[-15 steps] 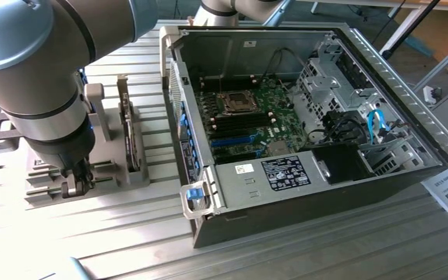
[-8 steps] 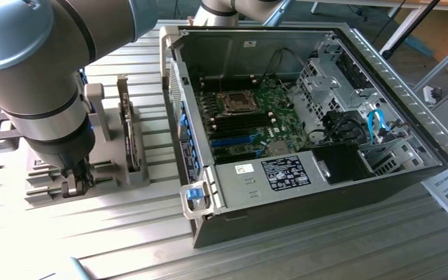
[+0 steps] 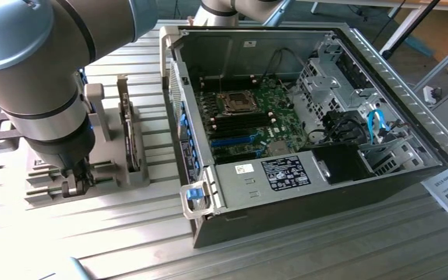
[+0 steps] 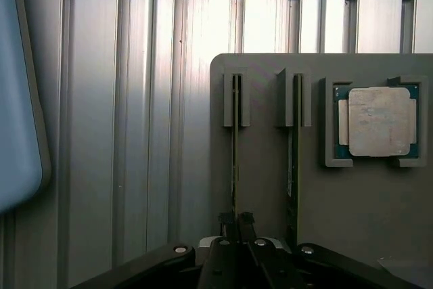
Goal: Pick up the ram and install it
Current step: 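Pick up the ram and move it above insertion slot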
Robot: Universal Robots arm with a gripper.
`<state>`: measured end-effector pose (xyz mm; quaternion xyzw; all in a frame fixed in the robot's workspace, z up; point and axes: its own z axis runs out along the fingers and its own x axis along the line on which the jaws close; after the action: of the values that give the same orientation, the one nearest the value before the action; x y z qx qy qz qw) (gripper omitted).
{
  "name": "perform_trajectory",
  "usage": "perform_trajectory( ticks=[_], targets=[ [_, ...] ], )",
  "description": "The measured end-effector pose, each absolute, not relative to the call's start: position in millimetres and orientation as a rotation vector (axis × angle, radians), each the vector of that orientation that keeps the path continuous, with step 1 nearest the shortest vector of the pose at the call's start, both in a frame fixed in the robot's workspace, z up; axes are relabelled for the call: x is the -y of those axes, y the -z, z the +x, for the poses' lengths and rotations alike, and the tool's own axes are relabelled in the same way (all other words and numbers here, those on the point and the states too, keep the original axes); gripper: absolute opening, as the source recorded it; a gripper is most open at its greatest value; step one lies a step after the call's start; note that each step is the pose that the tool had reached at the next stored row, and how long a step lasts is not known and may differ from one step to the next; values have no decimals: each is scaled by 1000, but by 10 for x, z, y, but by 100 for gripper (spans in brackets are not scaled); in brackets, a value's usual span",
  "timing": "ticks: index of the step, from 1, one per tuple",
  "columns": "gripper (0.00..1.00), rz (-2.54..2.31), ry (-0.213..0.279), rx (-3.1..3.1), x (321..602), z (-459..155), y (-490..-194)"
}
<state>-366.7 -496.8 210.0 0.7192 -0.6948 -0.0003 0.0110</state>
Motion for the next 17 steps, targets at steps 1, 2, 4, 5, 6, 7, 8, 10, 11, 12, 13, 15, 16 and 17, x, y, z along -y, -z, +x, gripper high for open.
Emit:
perform_trajectory(
  ticks=[1,2,4,5,6,7,8,10,11,12,13,15,16,17],
  targets=[
    [12,2244,1,2168,4968,-3667,-2100],
    [12,2244,1,2168,4968,-3667,-2100],
    [12,2244,1,2168,4968,-3667,-2100],
    [12,2244,1,2167,4968,-3667,-2100],
    [12,2244,1,2167,4968,-3667,-2101],
    [12,2244,1,2168,4968,-3667,-2102],
    [12,2244,1,2168,4968,-3667,-2112],
    [12,2244,1,2168,4968,-3667,-2134],
    [12,2244,1,2168,4968,-3667,-2150],
    [12,2244,1,2168,4968,-3667,-2167],
    [12,2244,1,2168,4968,-3667,-2198],
    [12,2244,1,2168,4968,-3667,-2266],
    [12,2244,1,2167,4968,-3666,-2290],
    [12,2244,1,2167,4968,-3666,-2313]
  ],
)
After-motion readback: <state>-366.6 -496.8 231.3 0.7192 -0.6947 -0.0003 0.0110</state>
